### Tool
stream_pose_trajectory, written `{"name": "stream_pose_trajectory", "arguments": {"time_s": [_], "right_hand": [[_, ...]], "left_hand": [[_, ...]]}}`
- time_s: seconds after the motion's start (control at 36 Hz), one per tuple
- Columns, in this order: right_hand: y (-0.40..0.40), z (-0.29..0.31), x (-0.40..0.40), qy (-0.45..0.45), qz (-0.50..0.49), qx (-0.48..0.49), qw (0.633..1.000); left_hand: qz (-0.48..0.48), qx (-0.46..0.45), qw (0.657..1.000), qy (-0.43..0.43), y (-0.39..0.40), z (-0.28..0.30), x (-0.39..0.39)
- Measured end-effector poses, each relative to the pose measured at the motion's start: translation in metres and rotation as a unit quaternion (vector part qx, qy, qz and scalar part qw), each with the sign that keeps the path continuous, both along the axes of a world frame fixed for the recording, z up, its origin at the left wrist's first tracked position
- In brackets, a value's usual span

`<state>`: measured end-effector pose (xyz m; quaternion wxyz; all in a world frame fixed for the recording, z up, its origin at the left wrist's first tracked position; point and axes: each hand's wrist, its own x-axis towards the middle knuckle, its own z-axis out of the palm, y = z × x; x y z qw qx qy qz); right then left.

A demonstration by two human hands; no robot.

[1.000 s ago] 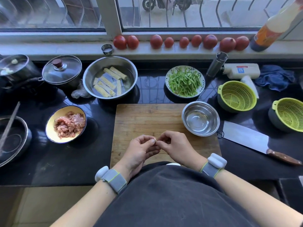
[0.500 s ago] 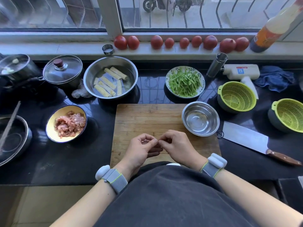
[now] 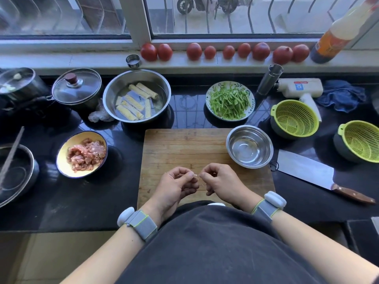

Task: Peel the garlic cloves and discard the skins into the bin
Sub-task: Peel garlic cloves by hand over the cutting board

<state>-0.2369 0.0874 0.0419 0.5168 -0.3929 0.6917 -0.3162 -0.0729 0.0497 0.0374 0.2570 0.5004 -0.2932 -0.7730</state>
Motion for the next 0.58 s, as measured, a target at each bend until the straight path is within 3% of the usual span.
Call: {"name": "stream_pose_trajectory", "arguments": {"time_s": [0.22, 0.47, 0.58], "right_hand": [[-0.0004, 0.0035, 0.0021, 0.013, -0.006, 0.008, 1.0], [0.0019, 0.0048, 0.0043, 0.075, 0.05, -0.073, 0.993], [-0.0003, 0.0015, 0.0032, 0.073, 0.049, -0.056, 0.995]], "left_hand": [[-0.008, 0.021, 1.0, 0.012, 0.0007, -0.0033, 0.0012], [-0.014, -0.032, 0.999, -0.026, 0.0007, -0.003, -0.002], [-0.018, -0.055, 0.998, -0.036, 0.0009, -0.0015, -0.0024]]}}
